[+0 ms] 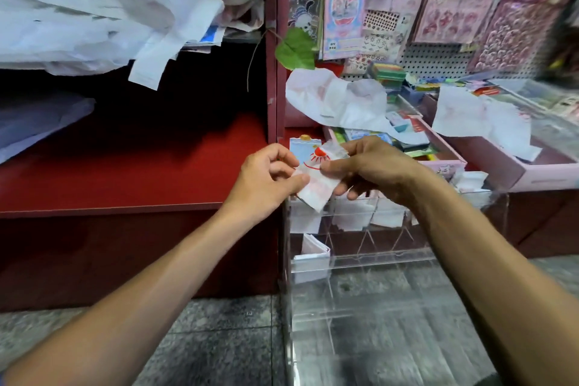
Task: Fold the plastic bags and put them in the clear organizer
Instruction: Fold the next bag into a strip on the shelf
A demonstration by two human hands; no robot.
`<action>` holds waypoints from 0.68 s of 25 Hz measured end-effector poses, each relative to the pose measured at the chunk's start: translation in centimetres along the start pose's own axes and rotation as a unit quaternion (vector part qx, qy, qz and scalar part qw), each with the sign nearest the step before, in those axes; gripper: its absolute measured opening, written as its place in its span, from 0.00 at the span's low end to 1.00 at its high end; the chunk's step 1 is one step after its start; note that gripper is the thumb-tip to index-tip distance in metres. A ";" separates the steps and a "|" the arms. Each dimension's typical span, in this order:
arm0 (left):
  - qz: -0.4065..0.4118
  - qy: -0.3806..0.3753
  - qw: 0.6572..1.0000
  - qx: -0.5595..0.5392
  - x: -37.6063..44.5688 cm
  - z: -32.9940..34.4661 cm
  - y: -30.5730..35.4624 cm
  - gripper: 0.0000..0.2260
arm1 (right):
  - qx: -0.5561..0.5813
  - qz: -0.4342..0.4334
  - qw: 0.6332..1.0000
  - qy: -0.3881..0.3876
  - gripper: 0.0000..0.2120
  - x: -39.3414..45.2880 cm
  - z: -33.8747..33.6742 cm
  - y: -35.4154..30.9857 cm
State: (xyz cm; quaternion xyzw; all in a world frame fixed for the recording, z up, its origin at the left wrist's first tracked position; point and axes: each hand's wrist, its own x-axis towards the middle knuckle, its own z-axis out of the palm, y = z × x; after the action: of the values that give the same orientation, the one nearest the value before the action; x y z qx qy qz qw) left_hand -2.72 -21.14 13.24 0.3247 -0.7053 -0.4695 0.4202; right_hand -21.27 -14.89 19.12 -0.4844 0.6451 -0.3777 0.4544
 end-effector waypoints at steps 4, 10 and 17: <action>0.076 -0.091 0.967 0.226 -1.3 1.9 -0.3 0.05 | -0.043 0.001 0.997 0.057 0.04 -1.3 -3.7 2.0; 0.050 -0.266 0.812 0.517 -3.2 4.8 -4.6 0.16 | -0.194 0.053 0.979 0.005 0.02 -0.4 -3.1 6.9; -0.010 -0.297 0.740 0.603 -3.9 7.6 -5.3 0.12 | -0.225 -0.016 0.974 0.036 0.10 0.8 -1.7 9.4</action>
State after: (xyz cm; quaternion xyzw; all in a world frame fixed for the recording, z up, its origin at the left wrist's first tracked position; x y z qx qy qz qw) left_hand -7.48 -16.74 5.59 0.3617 -0.9267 -0.0231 -0.0988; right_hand -25.62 -13.28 10.72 -0.5702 0.7220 -0.2475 0.3040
